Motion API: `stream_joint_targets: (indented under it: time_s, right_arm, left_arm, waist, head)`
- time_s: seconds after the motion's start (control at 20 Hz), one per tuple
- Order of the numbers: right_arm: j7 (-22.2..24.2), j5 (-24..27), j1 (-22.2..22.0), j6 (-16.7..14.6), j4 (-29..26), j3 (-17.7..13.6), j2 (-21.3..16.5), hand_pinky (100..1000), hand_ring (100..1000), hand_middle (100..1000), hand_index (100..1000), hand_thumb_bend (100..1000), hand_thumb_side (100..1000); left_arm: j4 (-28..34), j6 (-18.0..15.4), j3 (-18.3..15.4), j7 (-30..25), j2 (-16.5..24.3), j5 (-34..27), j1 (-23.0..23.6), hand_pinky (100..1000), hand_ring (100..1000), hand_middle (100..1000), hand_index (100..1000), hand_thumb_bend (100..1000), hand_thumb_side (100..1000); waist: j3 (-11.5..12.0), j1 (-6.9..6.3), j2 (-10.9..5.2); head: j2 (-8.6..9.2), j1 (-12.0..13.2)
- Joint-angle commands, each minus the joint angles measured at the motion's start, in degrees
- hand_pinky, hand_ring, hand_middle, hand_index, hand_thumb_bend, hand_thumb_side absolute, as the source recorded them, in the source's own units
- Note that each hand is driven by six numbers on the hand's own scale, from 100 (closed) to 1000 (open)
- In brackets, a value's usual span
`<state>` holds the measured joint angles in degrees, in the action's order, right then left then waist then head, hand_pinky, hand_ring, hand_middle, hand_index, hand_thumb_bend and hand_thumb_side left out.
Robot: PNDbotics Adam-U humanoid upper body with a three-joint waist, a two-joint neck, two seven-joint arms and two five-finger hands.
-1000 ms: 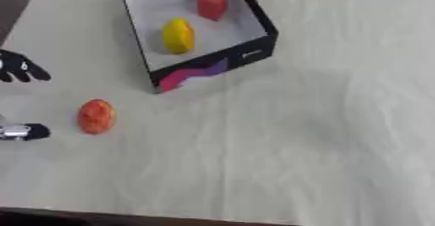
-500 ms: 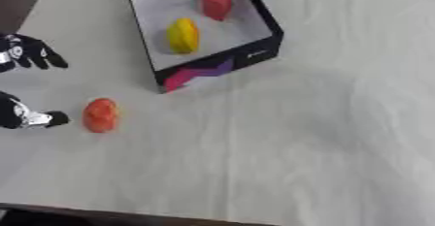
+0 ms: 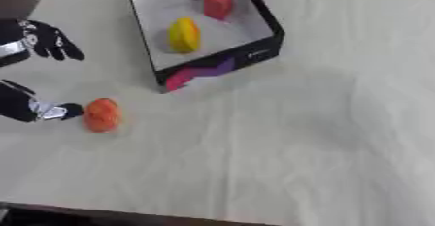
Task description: Pick up objects on the table and place them in the box.
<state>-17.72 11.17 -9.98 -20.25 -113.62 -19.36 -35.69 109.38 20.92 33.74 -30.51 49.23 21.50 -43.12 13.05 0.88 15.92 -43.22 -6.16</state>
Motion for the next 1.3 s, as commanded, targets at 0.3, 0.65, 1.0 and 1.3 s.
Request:
stream_joint_targets:
  time_s: [0.3,0.65,1.0,1.3]
  right_arm:
    - [0.21,1.48,1.18,1.71,-0.97,-0.48,-2.77,944,827,776,876,100,422]
    - [0.61,1.89,1.51,2.06,-0.97,-0.38,-2.72,944,827,776,875,100,430]
    - [0.90,1.92,1.61,2.12,-0.97,-0.28,-2.44,945,827,775,875,100,435]
    - [0.90,1.73,1.48,2.30,-0.97,-0.31,-2.13,945,827,776,875,100,449]
  left_arm:
    - [0.77,0.06,0.32,-2.88,0.20,0.27,-0.49,746,729,706,785,501,334]
    - [-1.14,-1.16,0.81,-3.39,-0.73,2.26,0.26,750,740,720,789,509,322]
    - [-4.09,-3.65,1.50,-2.94,-2.38,5.77,0.38,747,742,719,789,507,298]
    - [-7.20,-5.94,2.06,-2.59,-4.09,9.40,0.41,743,739,713,777,526,288]
  waist:
    - [0.02,-0.59,-0.63]
    - [-0.01,-0.62,-0.63]
    - [-0.19,-0.56,-0.56]
    - [-0.16,-0.52,-0.52]
  head:
    - [-0.65,0.29]
    - [-0.60,0.28]
    - [-0.60,0.43]
    - [-0.55,0.57]
